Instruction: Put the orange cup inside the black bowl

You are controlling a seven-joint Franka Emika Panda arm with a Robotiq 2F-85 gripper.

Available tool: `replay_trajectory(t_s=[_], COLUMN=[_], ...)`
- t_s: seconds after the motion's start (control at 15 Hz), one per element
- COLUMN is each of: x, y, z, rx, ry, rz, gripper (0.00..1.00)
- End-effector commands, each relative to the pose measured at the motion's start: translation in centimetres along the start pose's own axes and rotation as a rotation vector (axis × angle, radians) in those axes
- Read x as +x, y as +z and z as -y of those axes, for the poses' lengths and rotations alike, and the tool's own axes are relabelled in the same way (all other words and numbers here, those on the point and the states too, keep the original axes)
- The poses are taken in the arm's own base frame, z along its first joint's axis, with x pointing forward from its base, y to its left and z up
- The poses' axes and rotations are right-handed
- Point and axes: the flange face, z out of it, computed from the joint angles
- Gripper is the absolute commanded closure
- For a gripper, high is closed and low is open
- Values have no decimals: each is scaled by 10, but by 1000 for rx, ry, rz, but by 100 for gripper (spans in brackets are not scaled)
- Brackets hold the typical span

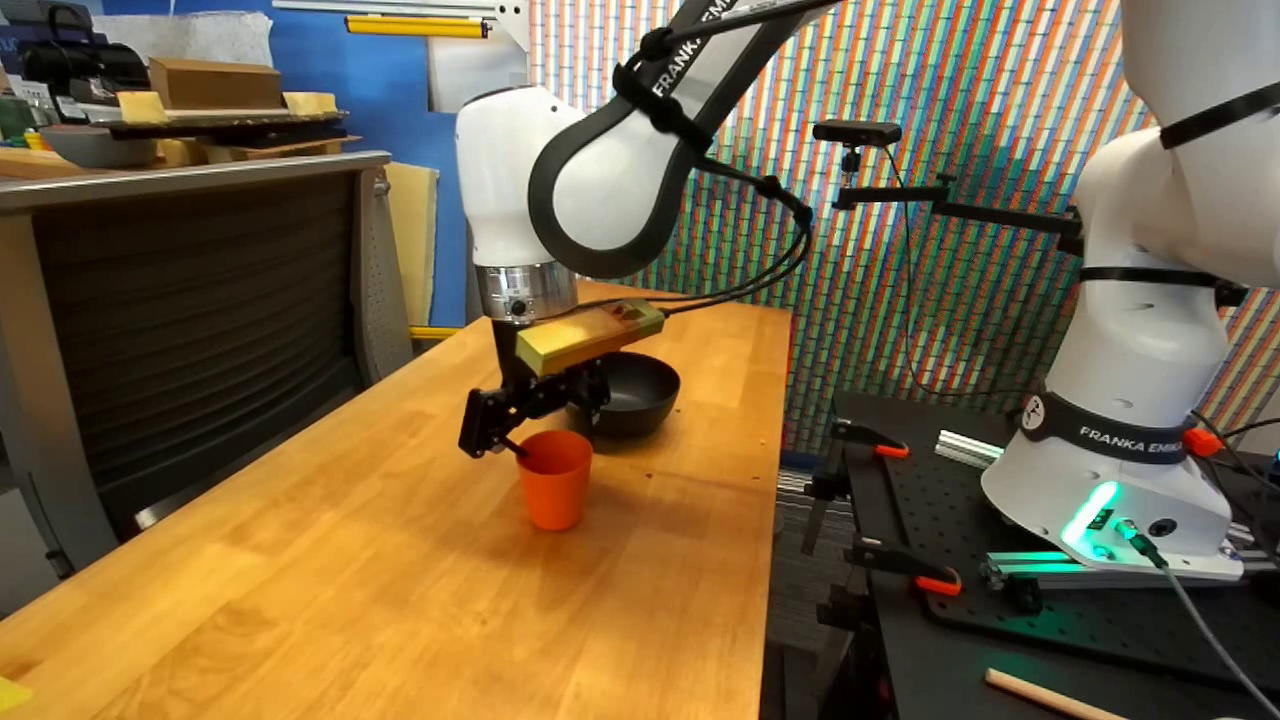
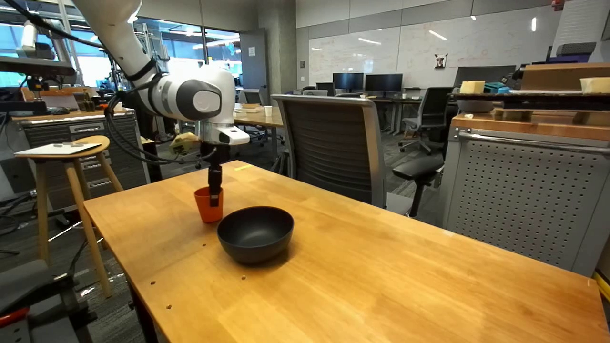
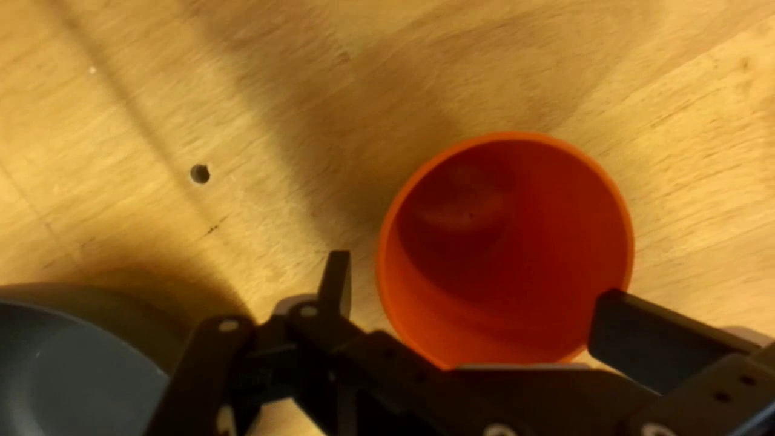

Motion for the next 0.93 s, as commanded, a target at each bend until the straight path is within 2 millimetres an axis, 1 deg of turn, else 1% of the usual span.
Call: replay_trajectory(t_s=[0.0, 0.2, 0.4, 0.47, 0.53, 0.67, 0.87], x=[-15, -26, -39, -42, -44, -49, -54], y=[10, 10, 19, 22, 25, 28, 29], z=[-16, -34, -56, -63, -66, -72, -78], rx=[25, 39, 35, 39, 42, 43, 41], ry=[51, 98, 129, 136, 144, 147, 157], rz=[79, 99, 110, 106, 107, 107, 105], gripper=[0, 0, 0, 5, 26, 30, 54])
